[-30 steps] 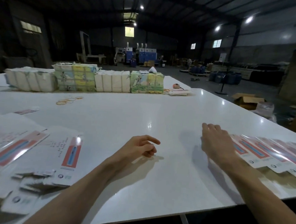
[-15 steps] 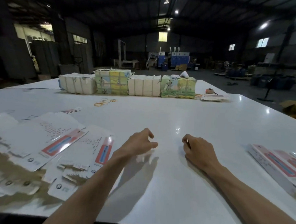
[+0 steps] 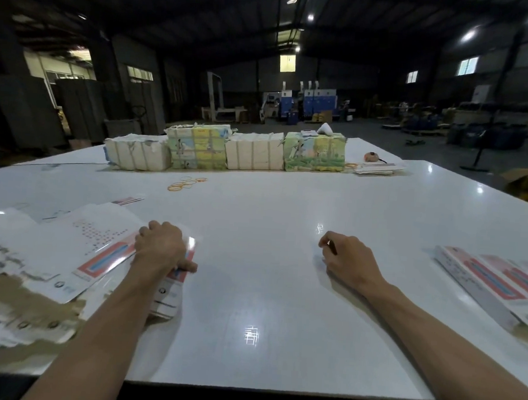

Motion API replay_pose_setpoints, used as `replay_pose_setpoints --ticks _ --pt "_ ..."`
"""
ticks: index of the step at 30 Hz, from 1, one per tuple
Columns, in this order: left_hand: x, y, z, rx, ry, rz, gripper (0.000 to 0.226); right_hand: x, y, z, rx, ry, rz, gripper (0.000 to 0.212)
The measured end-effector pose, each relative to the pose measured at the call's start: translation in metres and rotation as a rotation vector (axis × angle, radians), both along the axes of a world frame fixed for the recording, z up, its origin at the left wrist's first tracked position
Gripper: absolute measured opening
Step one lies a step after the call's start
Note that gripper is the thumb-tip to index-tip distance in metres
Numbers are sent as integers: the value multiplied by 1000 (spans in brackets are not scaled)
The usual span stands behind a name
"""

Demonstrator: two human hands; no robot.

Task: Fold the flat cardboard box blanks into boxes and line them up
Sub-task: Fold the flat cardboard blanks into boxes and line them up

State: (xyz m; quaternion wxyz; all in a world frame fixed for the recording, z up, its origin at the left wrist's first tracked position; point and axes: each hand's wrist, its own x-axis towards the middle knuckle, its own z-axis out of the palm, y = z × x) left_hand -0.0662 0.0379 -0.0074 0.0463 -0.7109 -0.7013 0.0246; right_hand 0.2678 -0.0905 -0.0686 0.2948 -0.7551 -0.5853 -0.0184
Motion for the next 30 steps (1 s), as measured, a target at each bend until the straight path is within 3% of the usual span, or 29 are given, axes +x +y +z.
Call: replay_pose_setpoints --ticks 4,9,12,15,18,20,22,25,28,30 --pt "-9 6 4 -48 -98 16 100 0 0 -1 3 21 10 23" --pt "-14 8 7 -70 -283 49 113 0 1 -2 4 16 25 22" --pt "-11 6 9 -13 -251 -59 67 1 2 -2 -4 24 29 21" --pt "1 -1 23 10 -312 -185 48 2 3 -3 -1 34 44 20" --pt "29 -5 32 -142 -683 -411 35 2 5 -3 30 30 65 19" --pt "57 -13 29 -475 -1100 -530 39 0 6 -3 73 26 75 19" --pt "85 -20 17 -846 -1371 -566 46 -2 7 -1 170 17 73 17" --pt "117 -27 -16 -1046 -1522 -565 57 -5 4 3 382 31 85 12" --pt "134 -33 -50 -973 -1617 -571 65 -3 5 6 499 88 112 17" --pt "139 -34 -61 -936 -1628 -642 58 -1 9 7 537 61 123 28"
